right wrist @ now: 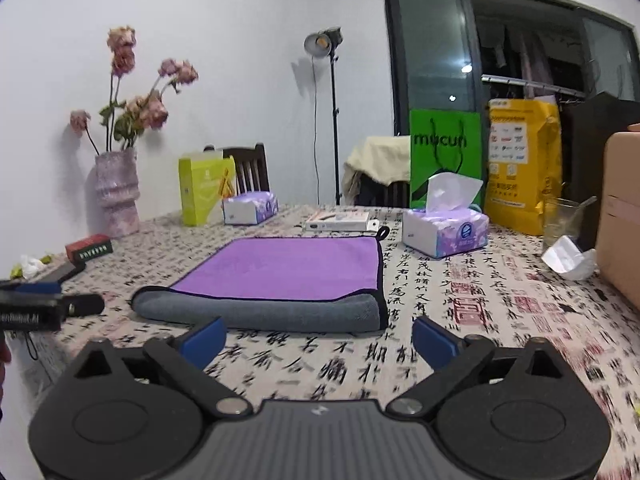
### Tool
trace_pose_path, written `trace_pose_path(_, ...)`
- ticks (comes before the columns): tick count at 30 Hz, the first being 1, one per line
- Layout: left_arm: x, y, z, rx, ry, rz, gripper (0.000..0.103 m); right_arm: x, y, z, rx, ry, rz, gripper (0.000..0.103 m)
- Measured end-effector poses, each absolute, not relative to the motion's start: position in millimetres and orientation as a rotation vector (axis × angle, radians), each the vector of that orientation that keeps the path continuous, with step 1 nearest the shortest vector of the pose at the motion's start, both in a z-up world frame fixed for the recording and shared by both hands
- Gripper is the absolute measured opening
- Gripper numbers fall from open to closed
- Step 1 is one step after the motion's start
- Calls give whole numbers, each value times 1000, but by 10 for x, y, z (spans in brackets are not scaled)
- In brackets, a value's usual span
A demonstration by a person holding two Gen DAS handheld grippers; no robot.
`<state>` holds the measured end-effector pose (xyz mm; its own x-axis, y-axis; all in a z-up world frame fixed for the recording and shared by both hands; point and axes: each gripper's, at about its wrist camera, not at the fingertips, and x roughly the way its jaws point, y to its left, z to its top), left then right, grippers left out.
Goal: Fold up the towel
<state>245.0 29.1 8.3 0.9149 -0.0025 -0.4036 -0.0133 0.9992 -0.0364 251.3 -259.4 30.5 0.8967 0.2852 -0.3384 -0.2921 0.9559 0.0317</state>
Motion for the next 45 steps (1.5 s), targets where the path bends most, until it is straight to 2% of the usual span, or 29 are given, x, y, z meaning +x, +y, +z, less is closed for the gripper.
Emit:
trace_pose_path(1, 2548, 302, 76, -39, 429, 5, 72, 2619, -2602, 308, -26, 358, 300, 88)
trace_pose_path(5, 2912, 360, 12, -65, 484, -3, 65, 3027, -2639, 312, -40, 387, 312, 86)
trace_pose_path(9, 3183, 402, -69, -75, 537, -22, 66, 3424, -2670, 279, -38, 436, 327, 78)
trace_pose_path(11, 3271, 414, -118, -84, 563, -28, 71, 3588, -2681, 247, -33, 460, 342, 73)
trace_pose_path(13, 3325, 415, -148, -88, 581, -37, 69, 3755, -2685, 209, -25, 484, 359, 63)
trace_pose_path(14, 3337, 415, -151, -87, 585, -46, 61, 3838, -2690, 188, -19, 501, 368, 59)
trace_pose_path(15, 3347, 412, -150, -85, 589, -61, 54, 3912, -2696, 165, -9, 520, 383, 50)
trace_pose_path(16, 3364, 404, -146, -80, 598, -65, 42, 3962, -2700, 143, -2, 537, 395, 40)
trace_pose_path(17, 3379, 400, -147, -73, 609, -64, 33, 4017, -2704, 118, 2, 553, 405, 37)
trace_pose_path(19, 3404, 398, -150, -68, 628, -66, 24, 4101, -2706, 79, 0, 584, 413, 26)
trace_pose_path(24, 3457, 448, -158, -86, 662, -67, 23, 4188, -2774, 23, 23, 638, 467, 8)
trace_pose_path(27, 3478, 470, -157, -95, 671, -71, 22, 4190, -2795, 15, 17, 649, 490, 8)
trace_pose_path(29, 3485, 476, -150, -96, 667, -68, 9, 4192, -2799, 3, 12, 653, 495, 7)
trace_pose_path(31, 3489, 470, -151, -78, 662, -63, 7, 4191, -2799, 2, 3, 656, 502, 7)
trace_pose_path(34, 3486, 447, -136, -59, 652, -63, 5, 4218, -2796, 11, 3, 672, 514, 10)
trace_pose_path(37, 3524, 464, -83, -67, 644, -61, 5, 4231, -2796, 46, -8, 671, 517, 5)
trace_pose_path(45, 3780, 533, 184, -83, 600, -77, 5, 4360, -2716, 280, -52, 614, 519, 4)
